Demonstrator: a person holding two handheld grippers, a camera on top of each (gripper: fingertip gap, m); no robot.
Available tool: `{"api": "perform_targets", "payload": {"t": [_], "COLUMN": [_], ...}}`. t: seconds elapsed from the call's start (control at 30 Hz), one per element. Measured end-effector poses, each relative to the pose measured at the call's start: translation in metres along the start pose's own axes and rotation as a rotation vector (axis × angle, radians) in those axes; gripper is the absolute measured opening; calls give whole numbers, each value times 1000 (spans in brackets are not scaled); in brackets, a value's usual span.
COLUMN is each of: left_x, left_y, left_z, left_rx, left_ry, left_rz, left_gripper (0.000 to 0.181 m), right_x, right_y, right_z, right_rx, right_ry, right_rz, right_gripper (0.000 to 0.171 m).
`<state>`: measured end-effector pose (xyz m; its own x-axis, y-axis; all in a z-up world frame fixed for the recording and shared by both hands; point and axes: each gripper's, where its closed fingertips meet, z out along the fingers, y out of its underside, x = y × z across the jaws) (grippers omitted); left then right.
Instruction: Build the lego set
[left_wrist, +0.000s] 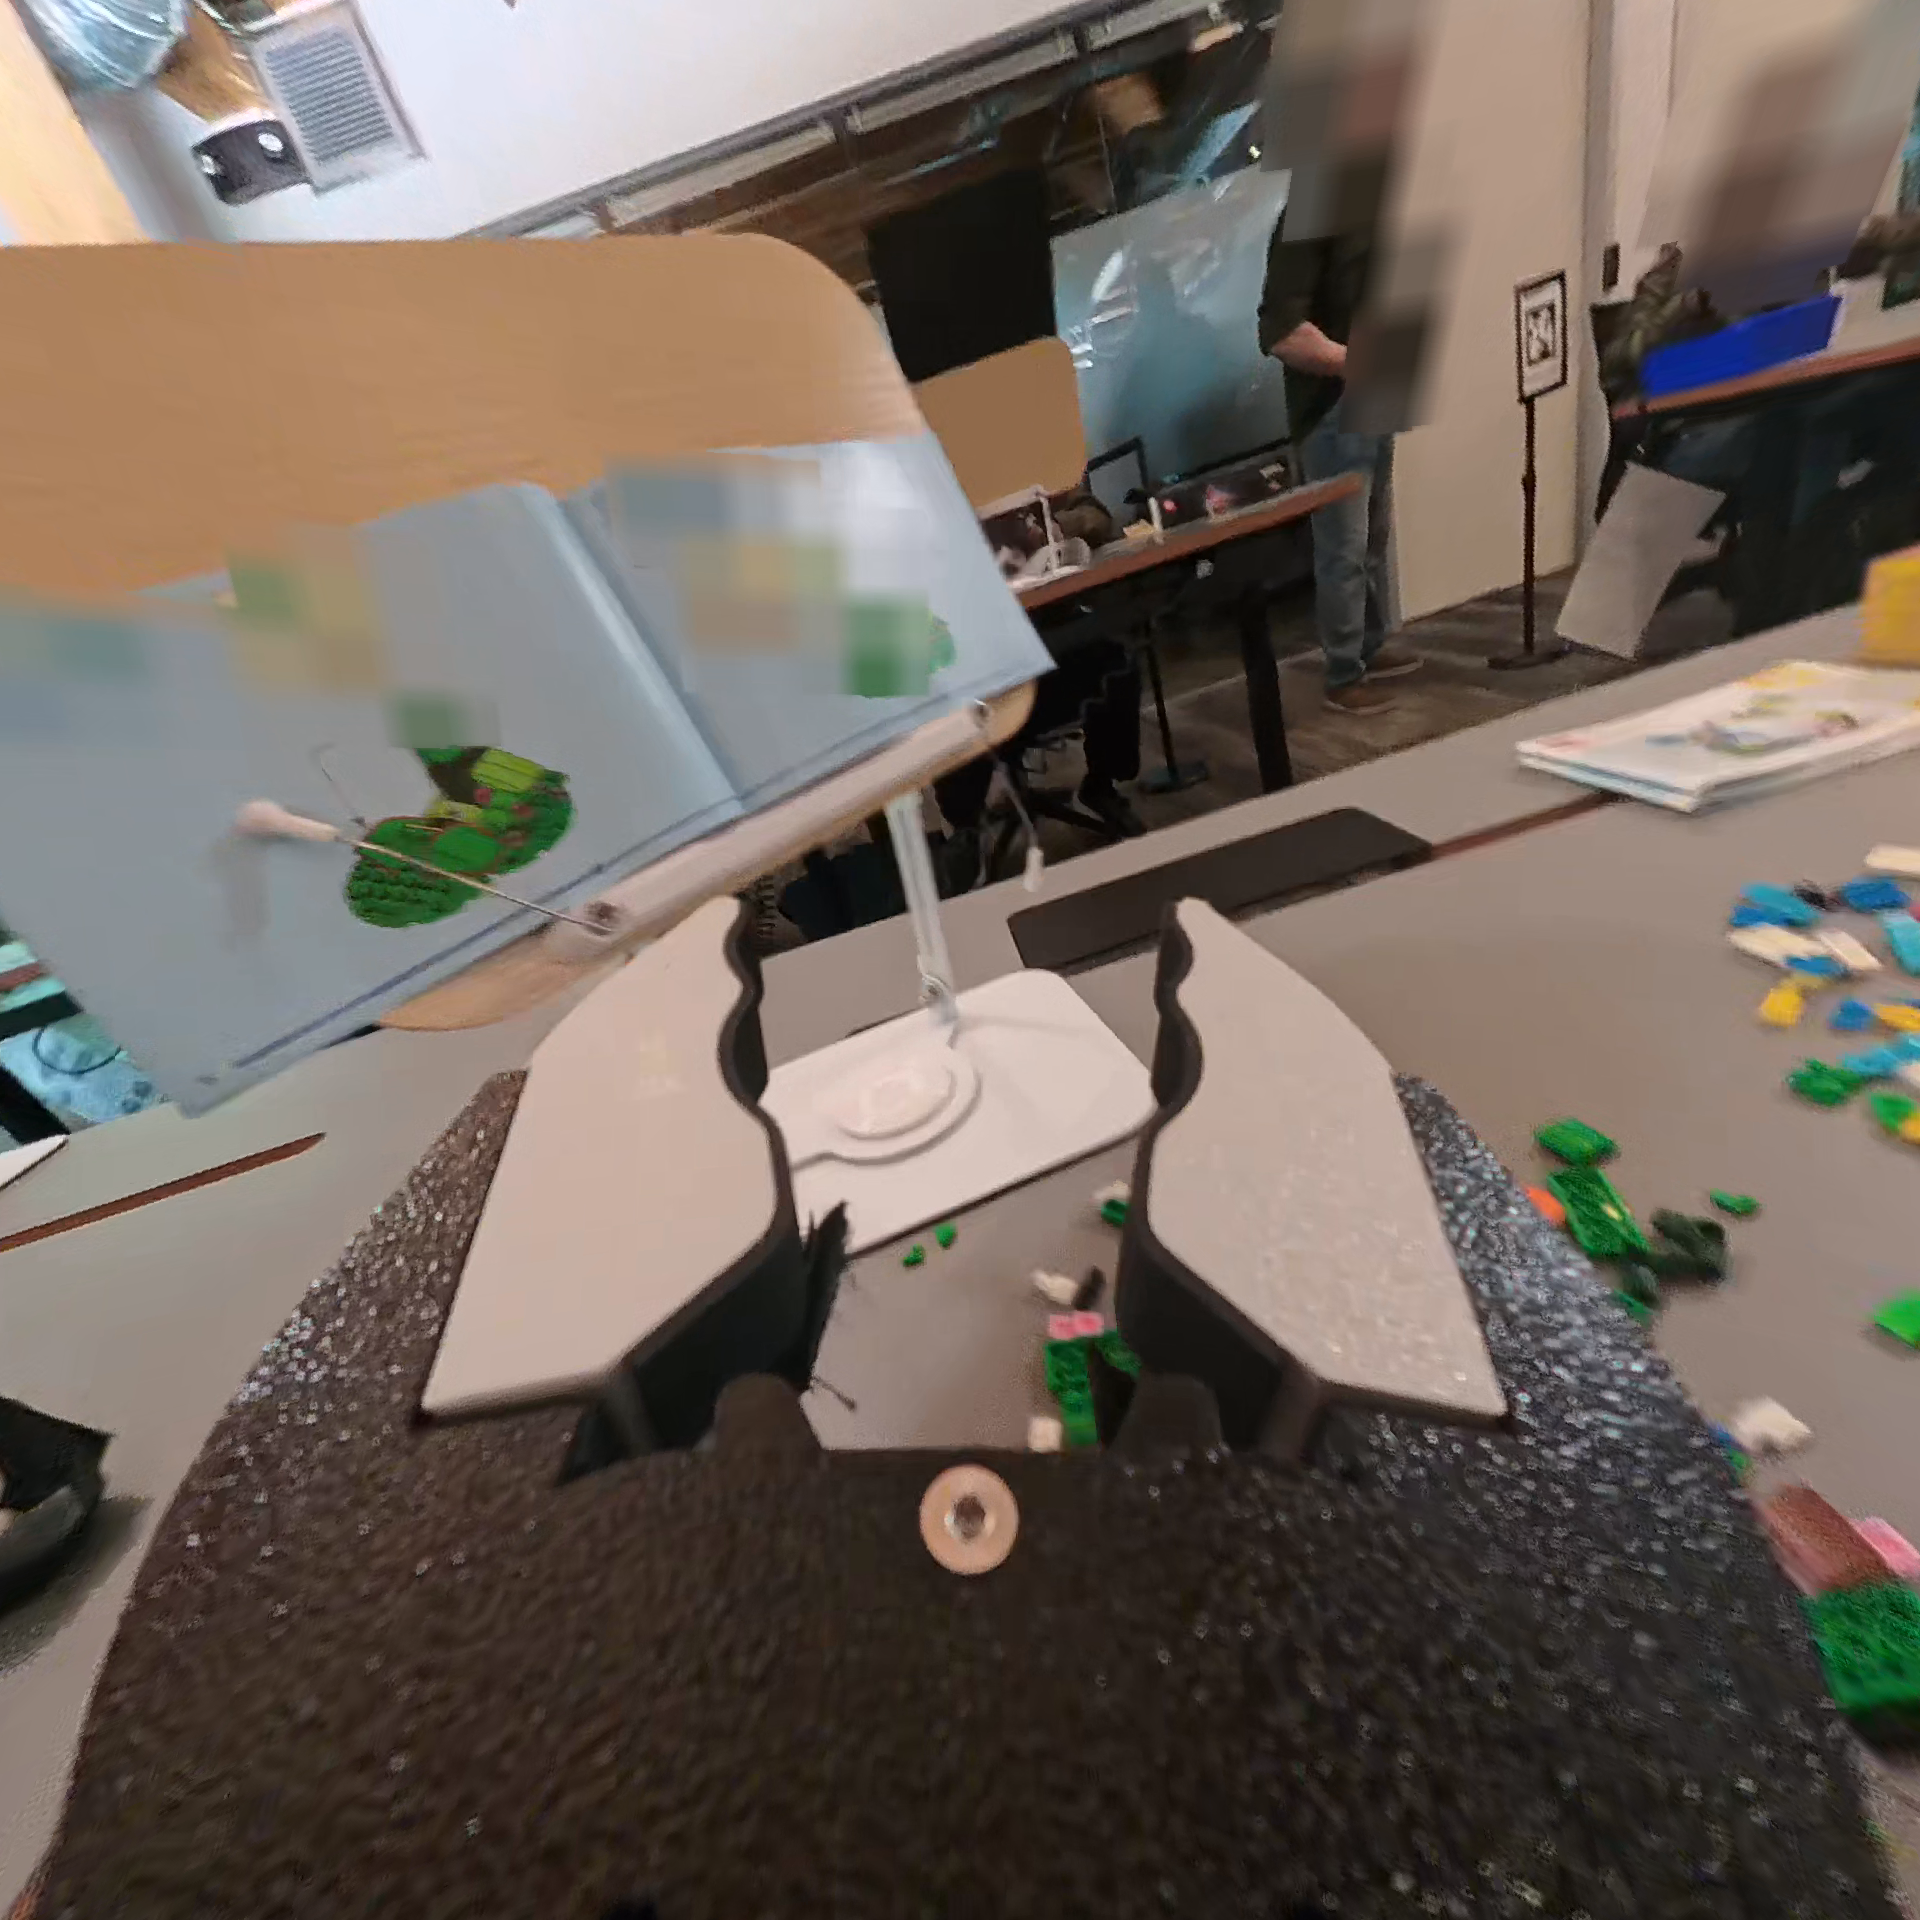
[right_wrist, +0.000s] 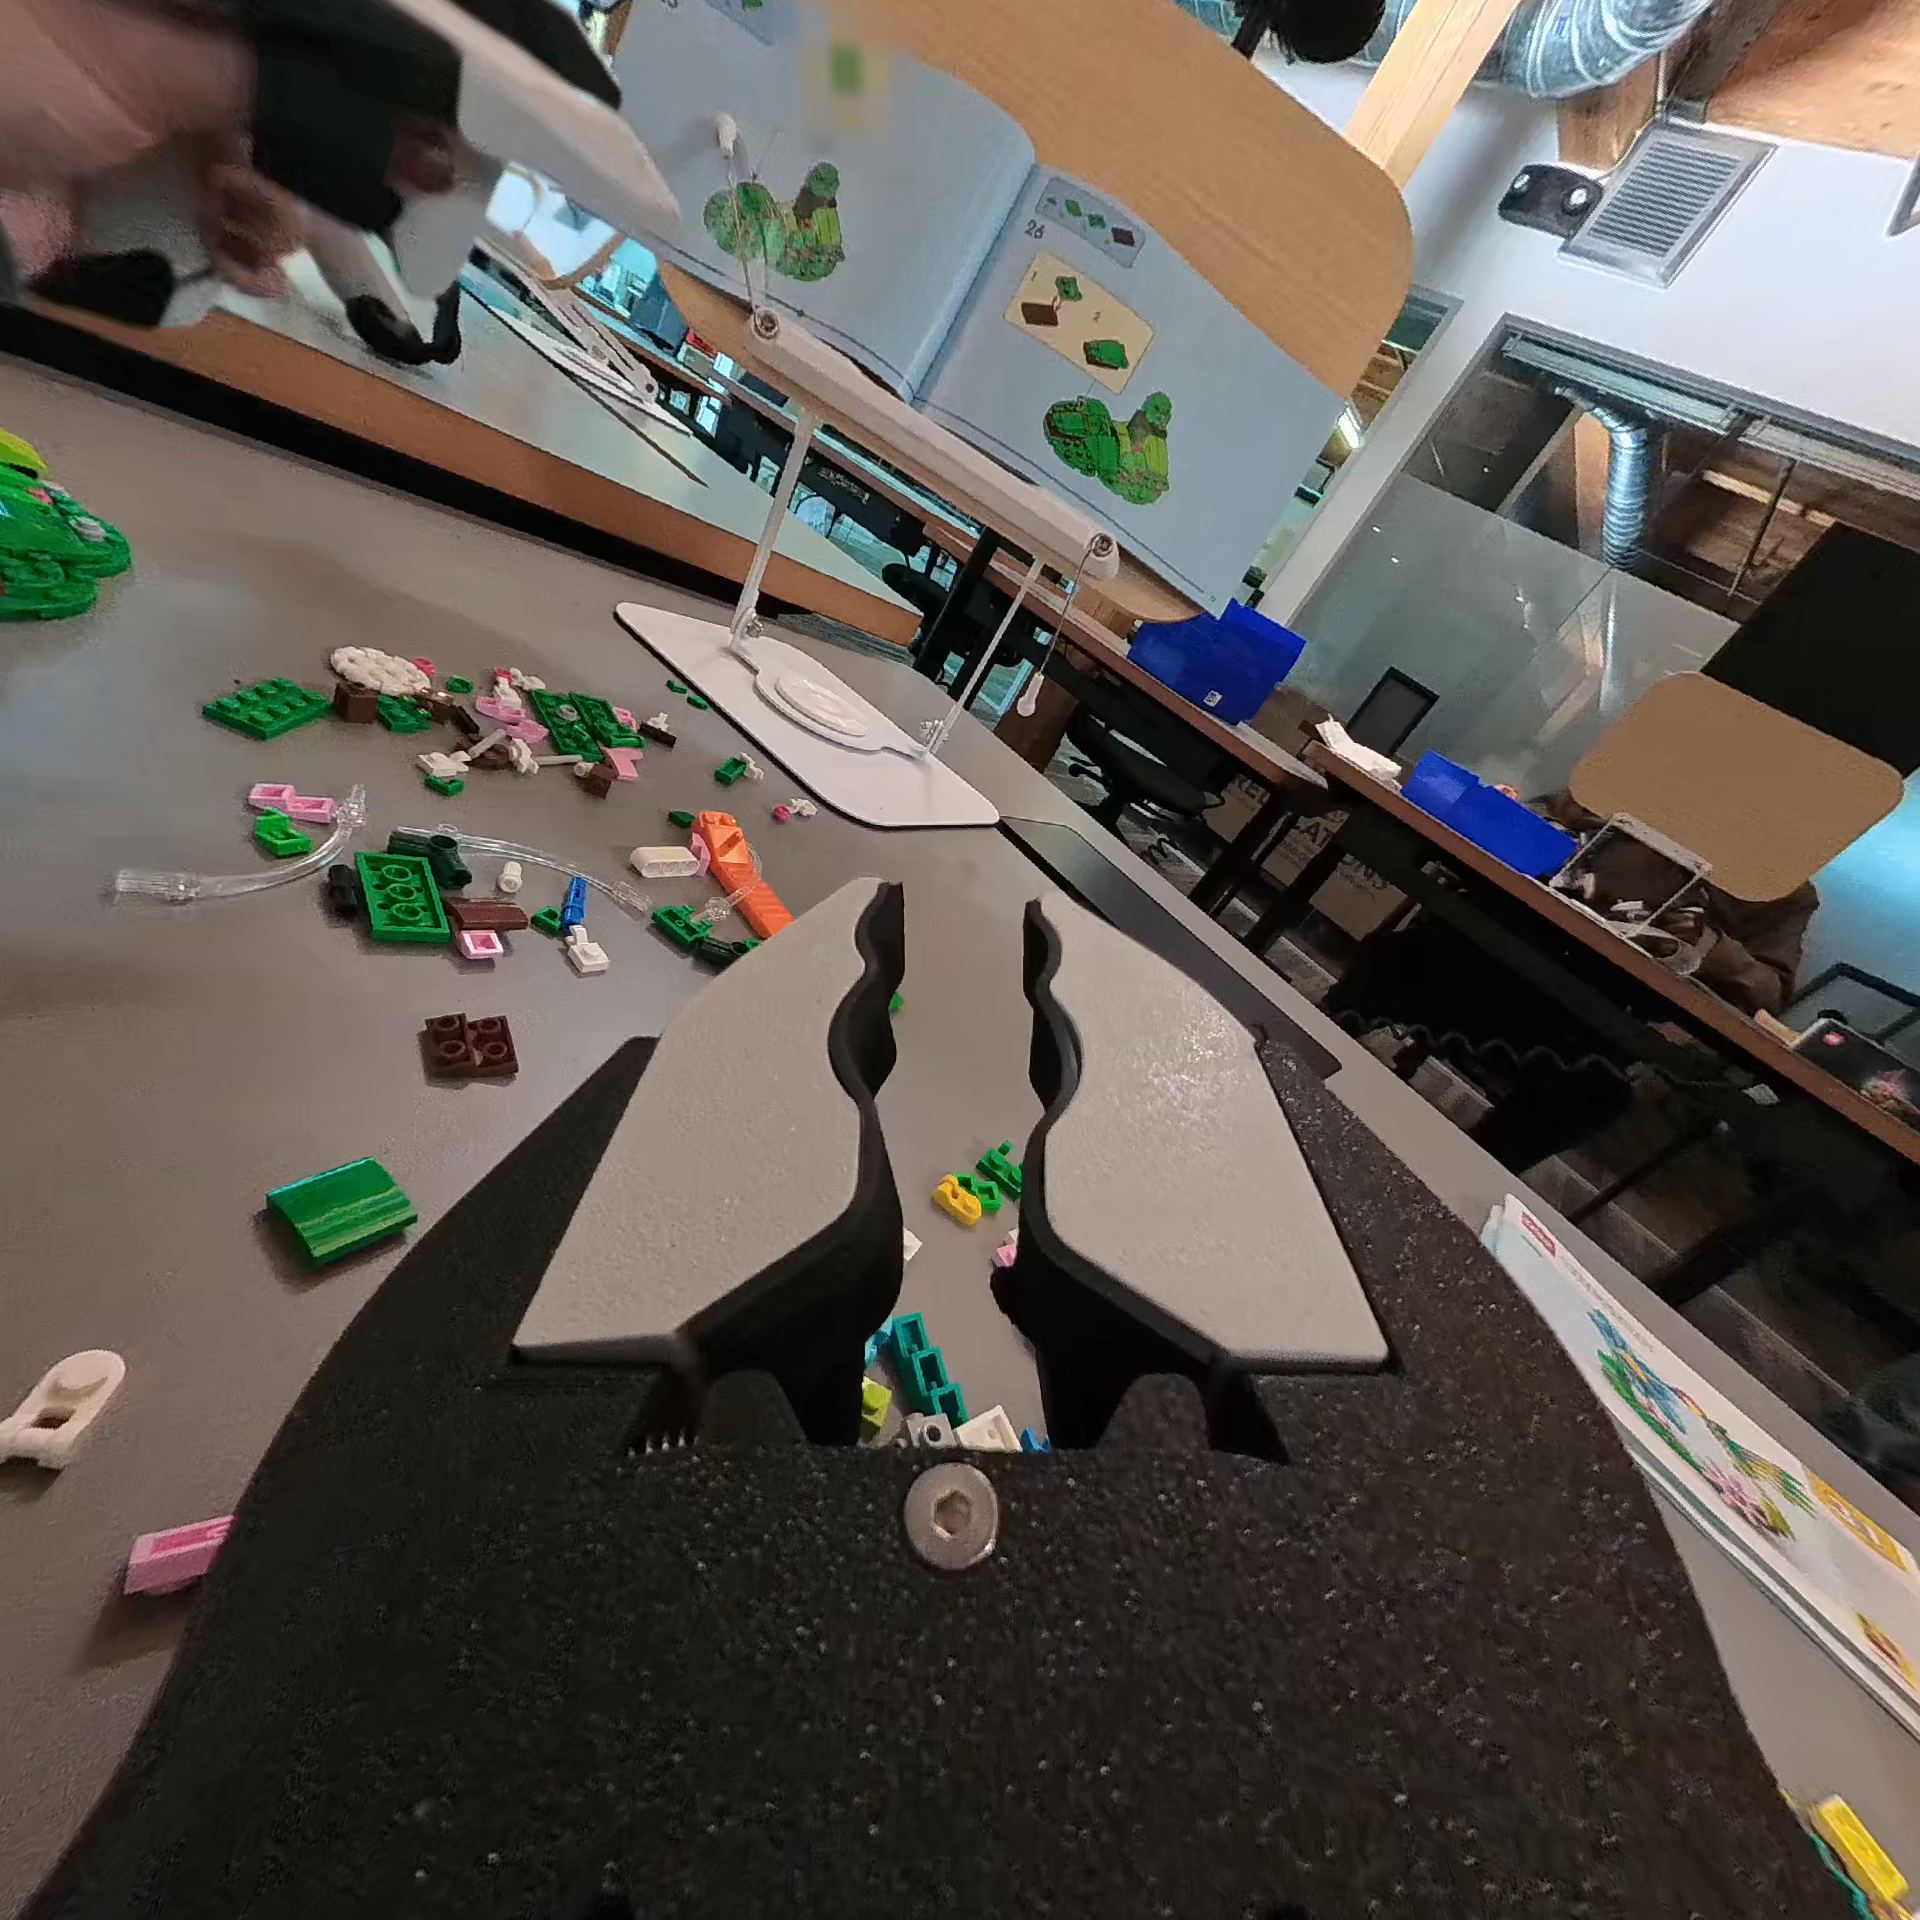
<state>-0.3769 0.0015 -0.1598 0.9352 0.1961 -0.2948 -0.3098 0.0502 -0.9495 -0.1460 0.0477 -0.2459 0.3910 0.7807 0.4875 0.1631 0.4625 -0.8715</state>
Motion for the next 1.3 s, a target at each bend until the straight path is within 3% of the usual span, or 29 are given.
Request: {"api": "perform_targets", "payload": {"t": [0.13,0.23,0.33,0.4,0.53,0.77,0.9,0.97,1.13,1.27,1.3], "left_x": [-50,-74,-111,-140,-153,-229,-234,-231,-229,-224,-224], "left_y": [-18,-29,-39,-42,-35,-13,16,28,49,42,41], "left_z": [20,38,44,43,37,25,38,45,53,52,51], "left_rx": [7,-42,-23,-10,-41,-66,-183,-208,-234,-147,-136], "left_ry": [-54,20,16,-16,170,-88,-139,-114,-56,51,65], "left_rz": [-111,-325,-384,-370,-468,-429,-323,-360,-446,-484,-476], "left_gripper": [75,90,90,83,65,60,66,67,52,7,4], "right_x": [-2,-7,-13,-14,-20,-60,-89,-94,-103,-106,-107], "right_y": [0,0,-13,-33,-87,-149,-159,-157,-154,-142,-141], "right_z": [0,4,23,49,118,261,317,339,367,377,377], "right_rx": [-13,-43,-51,-30,37,31,10,-2,-47,-92,-76], "right_ry": [5,5,-23,-55,-167,-376,-434,-390,-356,-326,-324], "right_rz": [-34,-101,-72,-41,-32,-56,-106,-176,-262,-423,-476], "right_gripper": [21,16,13,15,9,18,26,26,24,2,1]}}
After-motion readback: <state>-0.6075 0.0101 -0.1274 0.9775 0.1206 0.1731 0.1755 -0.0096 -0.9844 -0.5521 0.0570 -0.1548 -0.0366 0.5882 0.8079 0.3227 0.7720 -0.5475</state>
